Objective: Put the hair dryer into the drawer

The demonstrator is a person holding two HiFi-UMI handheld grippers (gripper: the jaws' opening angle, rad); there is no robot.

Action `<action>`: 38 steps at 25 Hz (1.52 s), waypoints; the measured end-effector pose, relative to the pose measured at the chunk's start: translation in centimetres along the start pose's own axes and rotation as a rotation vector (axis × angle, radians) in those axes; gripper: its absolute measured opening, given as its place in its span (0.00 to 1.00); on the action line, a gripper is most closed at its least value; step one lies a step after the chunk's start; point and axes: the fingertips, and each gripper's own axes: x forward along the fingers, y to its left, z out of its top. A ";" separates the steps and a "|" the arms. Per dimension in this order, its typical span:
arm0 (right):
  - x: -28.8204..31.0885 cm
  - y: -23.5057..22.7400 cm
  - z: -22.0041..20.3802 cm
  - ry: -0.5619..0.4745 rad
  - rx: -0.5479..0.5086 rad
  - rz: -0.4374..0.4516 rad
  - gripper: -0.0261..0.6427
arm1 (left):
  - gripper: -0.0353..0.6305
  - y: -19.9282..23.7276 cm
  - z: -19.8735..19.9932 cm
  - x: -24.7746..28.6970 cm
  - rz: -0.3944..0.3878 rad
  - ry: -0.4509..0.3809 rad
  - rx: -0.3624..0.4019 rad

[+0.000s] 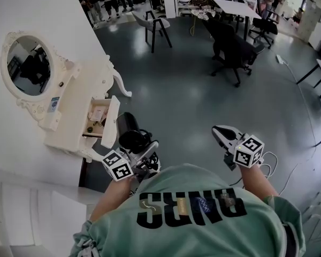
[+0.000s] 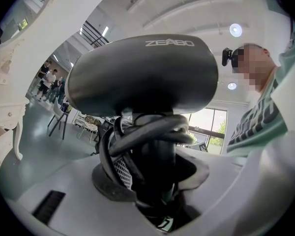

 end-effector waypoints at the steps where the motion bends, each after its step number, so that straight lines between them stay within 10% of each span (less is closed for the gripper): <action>1: 1.2 -0.3 0.1 0.005 0.000 -0.003 0.03 | 0.36 1.2 0.3 0.0 -0.006 -0.001 -0.004; 19: 34.4 -6.9 9.3 0.005 -0.017 -0.126 0.03 | 0.36 32.3 15.8 0.5 -0.184 0.078 0.041; 38: 45.3 -25.1 15.4 0.023 -0.042 0.081 0.03 | 0.35 44.7 20.1 12.7 0.044 0.008 0.042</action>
